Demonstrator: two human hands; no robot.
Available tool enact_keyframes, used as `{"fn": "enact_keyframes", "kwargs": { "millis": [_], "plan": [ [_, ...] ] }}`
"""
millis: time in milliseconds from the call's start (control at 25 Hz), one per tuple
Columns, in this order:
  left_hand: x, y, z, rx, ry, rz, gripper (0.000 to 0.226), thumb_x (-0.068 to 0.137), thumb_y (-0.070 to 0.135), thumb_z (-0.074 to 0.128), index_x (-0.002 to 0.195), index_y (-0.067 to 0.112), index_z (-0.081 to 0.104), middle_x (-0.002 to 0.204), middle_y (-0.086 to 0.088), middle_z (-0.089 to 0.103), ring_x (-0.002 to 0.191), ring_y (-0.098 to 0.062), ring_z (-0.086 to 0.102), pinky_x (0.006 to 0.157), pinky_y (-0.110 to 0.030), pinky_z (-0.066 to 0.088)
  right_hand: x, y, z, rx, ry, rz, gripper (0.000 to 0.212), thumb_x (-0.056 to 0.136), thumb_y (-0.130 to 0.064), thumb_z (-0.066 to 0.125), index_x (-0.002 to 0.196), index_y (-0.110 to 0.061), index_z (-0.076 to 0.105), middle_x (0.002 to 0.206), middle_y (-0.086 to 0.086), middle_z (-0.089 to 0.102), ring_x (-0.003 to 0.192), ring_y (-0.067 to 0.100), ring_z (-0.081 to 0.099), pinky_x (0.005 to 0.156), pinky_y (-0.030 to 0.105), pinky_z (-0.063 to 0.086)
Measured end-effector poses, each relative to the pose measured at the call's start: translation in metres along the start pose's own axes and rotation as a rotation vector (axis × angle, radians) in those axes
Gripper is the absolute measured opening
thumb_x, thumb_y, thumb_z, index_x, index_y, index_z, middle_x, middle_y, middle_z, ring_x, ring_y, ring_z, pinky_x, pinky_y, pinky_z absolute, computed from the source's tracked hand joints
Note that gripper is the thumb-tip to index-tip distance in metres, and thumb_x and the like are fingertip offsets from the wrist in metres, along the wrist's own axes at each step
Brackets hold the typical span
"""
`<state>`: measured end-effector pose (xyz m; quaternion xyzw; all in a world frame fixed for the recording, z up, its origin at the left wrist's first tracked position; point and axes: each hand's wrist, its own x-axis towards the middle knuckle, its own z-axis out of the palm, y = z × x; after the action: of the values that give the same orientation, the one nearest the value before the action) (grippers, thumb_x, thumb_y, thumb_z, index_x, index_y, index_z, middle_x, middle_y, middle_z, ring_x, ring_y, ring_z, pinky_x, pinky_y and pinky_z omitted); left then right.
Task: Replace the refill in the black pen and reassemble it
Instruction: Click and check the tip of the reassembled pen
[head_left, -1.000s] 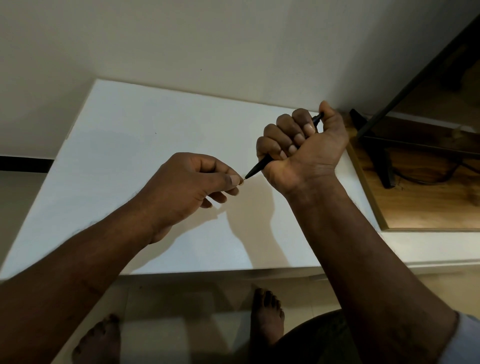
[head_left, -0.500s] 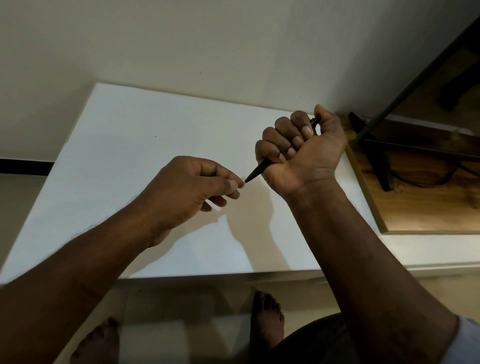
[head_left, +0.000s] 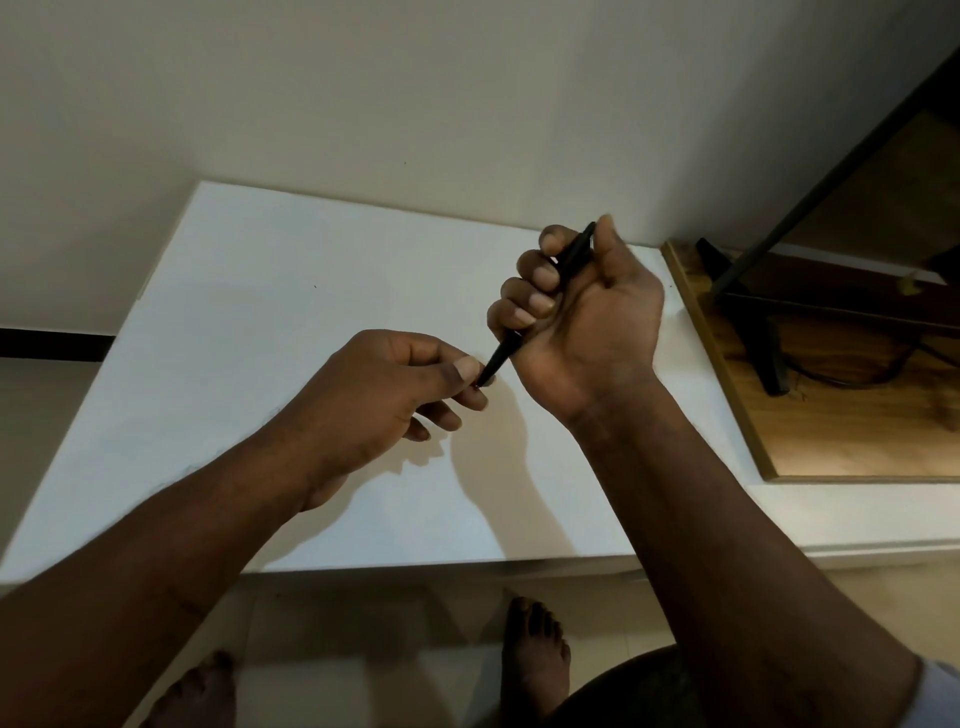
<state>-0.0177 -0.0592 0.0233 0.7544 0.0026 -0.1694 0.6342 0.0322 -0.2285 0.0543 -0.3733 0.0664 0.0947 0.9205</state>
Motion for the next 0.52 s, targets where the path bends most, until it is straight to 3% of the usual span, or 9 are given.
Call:
{"fn": "enact_keyframes", "kwargs": {
  "millis": [240,520],
  "plan": [
    [0.0009,-0.0040,0.0012,0.026,-0.013,0.022,0.010,0.094,0.033,0.072,0.096,0.031,0.081,0.091,0.013,0.083,0.081,-0.007,0.077,0.072,-0.029,0.053,0.0022,0.0034,0.0025,-0.037,0.034,-0.035,0.043,0.112,-0.042,0.043,0.095,-0.008,0.064,0.071,0.000,0.046,0.056,0.011,0.040,0.058,0.026,0.036],
    [0.0017,-0.0063,0.0024,0.028,-0.013,0.031,0.014,0.096,0.036,0.069,0.092,0.033,0.082,0.089,0.014,0.083,0.080,-0.004,0.076,0.071,-0.027,0.052,0.0020,0.0069,0.0029,-0.024,-0.021,-0.039,0.042,0.112,-0.044,0.042,0.091,-0.013,0.061,0.073,-0.002,0.049,0.058,0.009,0.044,0.062,0.025,0.040]
  ]
}}
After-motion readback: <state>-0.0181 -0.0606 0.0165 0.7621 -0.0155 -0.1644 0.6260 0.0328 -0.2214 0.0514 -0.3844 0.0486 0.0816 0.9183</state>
